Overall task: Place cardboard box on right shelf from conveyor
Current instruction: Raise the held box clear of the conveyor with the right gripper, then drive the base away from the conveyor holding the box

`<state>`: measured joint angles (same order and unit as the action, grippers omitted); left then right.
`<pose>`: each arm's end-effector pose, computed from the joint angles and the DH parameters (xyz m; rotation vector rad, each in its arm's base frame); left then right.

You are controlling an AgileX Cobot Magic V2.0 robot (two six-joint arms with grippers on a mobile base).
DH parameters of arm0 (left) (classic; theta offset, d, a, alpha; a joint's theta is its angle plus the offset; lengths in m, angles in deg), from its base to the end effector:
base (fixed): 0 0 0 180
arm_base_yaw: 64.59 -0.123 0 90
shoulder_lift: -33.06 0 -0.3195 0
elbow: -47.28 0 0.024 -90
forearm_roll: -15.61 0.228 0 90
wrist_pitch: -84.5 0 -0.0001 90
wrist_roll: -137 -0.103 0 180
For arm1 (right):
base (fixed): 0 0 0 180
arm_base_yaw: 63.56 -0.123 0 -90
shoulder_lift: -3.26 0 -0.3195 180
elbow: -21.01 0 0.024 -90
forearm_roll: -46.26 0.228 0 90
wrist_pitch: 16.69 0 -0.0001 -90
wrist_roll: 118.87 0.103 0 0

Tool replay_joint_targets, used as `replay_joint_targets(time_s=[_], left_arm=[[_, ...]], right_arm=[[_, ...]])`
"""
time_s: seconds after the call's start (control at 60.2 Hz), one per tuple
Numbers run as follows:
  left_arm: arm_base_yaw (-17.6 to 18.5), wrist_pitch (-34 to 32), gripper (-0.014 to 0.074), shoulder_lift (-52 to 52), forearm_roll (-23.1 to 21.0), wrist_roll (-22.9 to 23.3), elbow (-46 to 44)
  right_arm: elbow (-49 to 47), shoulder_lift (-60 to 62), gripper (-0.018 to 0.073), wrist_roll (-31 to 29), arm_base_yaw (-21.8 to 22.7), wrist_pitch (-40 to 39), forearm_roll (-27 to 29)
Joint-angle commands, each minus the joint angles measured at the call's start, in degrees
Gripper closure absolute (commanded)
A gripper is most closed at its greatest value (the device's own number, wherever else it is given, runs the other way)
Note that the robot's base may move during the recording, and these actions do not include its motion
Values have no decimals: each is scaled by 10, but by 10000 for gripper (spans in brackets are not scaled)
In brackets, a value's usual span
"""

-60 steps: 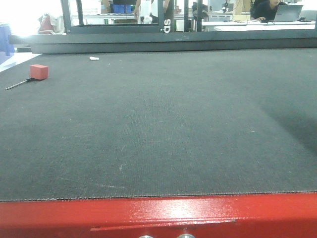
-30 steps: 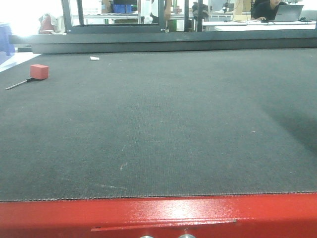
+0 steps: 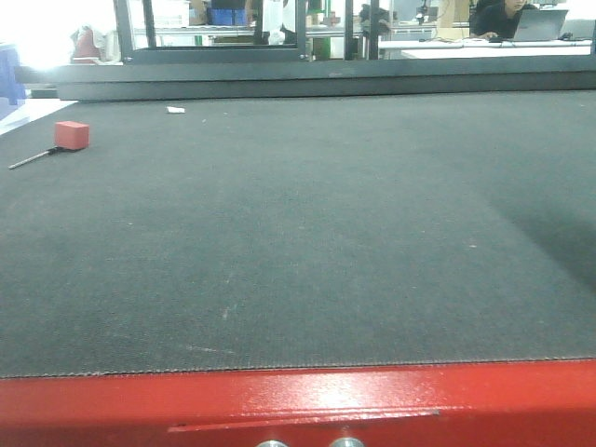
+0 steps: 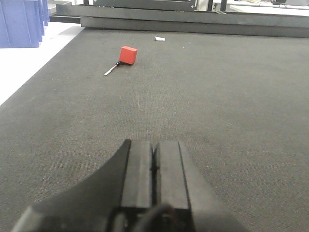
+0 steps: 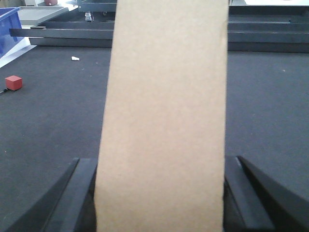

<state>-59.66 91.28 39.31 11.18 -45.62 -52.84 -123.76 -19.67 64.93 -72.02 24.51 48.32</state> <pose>0.0110 -0.0019 0.1918 0.0516 1.6213 -0.0976 -0.0119 0.0007 0.3713 -0.0646 1.7366 0.1978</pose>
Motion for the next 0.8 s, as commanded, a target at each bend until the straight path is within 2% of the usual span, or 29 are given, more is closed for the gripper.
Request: replay_joint_targets(time_s=[0.0, 0.78], left_arm=[[3, -48, 713, -8, -3, 0, 5], [9, -48, 713, -8, -3, 0, 5]], right_arm=[[-14, -6, 356, -5, 1, -61, -1], [-14, -6, 356, -5, 1, -61, -1]])
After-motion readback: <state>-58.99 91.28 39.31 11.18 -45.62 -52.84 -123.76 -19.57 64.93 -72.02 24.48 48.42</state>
